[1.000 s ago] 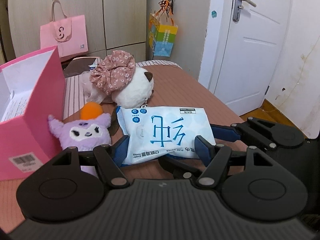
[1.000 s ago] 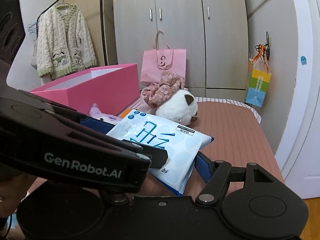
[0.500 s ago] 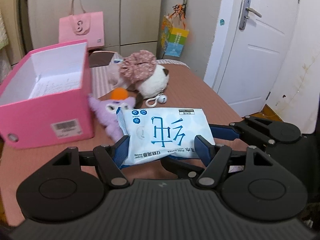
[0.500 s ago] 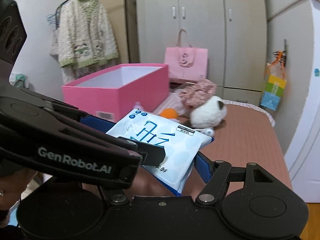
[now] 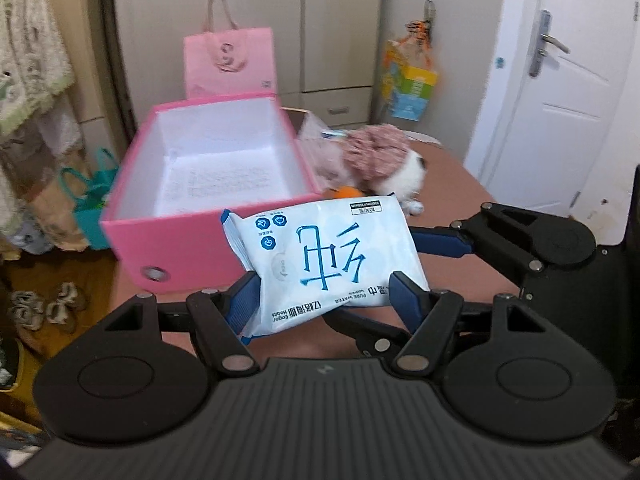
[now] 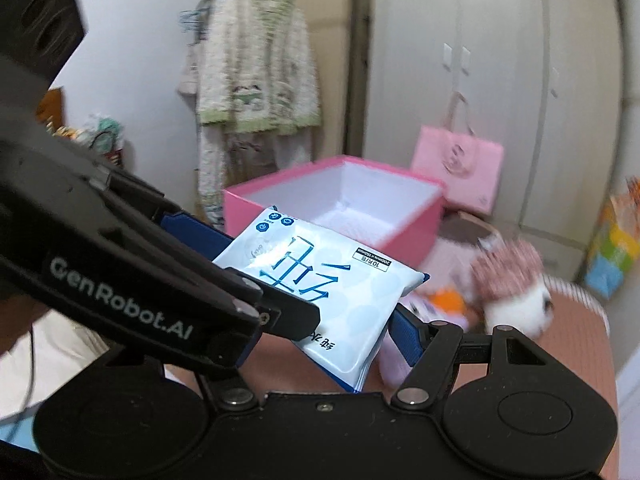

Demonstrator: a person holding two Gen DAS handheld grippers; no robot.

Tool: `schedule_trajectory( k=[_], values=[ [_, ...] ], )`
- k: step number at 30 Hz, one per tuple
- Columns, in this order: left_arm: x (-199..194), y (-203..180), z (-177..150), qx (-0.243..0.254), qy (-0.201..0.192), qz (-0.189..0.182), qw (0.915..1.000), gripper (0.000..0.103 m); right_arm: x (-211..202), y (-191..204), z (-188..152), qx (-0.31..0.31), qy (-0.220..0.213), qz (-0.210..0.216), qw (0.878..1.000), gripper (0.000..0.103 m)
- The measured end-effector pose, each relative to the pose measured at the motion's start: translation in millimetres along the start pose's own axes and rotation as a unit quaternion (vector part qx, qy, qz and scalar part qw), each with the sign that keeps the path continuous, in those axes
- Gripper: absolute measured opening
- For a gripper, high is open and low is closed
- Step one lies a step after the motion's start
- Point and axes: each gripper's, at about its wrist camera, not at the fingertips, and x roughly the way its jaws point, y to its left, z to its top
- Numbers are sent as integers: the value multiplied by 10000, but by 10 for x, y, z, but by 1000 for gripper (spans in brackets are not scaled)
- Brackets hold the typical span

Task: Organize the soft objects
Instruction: 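Lift the wipes pack with the left gripper and lower it into the pink box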

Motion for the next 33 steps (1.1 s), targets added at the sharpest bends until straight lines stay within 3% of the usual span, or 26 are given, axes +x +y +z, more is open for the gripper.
schedule_trajectory(
  k=[5, 17, 33],
  values=[
    [-8, 303, 211, -37, -145, 122, 9998, 69, 277, 40, 310, 13, -16, 228, 9997, 74],
    [574, 843, 857, -67, -351, -270, 9990, 69, 981, -346, 869, -4, 143, -102, 9998, 74],
    [1630, 1382, 1344, -760, 44, -502, 9958, 69, 2080, -782, 1195, -204, 1002, -71, 9947, 74]
  ],
)
